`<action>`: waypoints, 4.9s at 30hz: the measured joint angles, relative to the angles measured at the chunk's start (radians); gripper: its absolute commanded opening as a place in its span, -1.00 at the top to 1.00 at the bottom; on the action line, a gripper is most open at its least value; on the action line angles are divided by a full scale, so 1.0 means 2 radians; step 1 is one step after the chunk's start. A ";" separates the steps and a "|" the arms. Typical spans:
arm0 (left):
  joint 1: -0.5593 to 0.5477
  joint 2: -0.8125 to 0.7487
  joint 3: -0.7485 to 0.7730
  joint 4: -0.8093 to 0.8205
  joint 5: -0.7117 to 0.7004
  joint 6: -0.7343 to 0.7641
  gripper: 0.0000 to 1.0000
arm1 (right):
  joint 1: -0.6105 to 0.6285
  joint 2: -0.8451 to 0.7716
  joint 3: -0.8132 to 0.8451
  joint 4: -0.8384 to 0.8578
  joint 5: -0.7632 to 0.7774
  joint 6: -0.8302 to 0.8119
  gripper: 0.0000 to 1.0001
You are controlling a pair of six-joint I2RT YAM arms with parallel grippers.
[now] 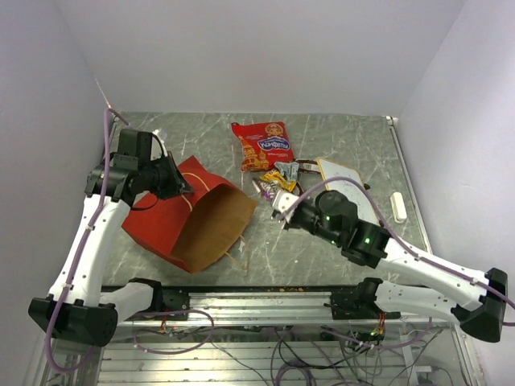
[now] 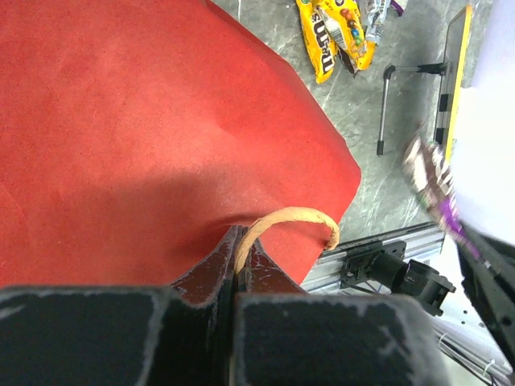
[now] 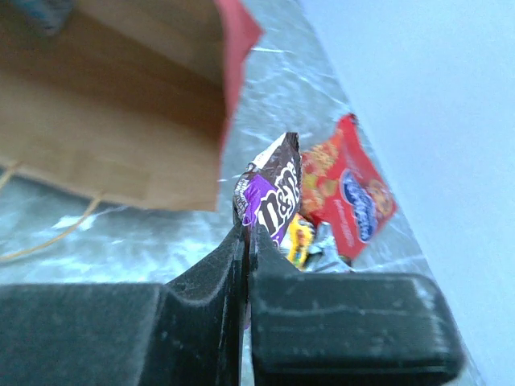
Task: Take the snacks out of the paper bag
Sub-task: Place the snack at the center of the board, then take out the snack from the paper bag.
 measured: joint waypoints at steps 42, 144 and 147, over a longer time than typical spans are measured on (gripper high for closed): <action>0.000 -0.026 -0.071 0.030 -0.018 -0.075 0.86 | -0.218 0.417 0.139 0.236 0.073 0.154 0.04; -0.169 -0.125 -0.049 0.012 -0.096 -0.089 0.86 | 0.074 0.833 0.432 0.491 -0.144 -0.039 0.03; -0.169 -0.132 -0.049 0.012 -0.094 -0.089 0.86 | 0.069 0.844 0.454 0.475 -0.147 -0.036 0.33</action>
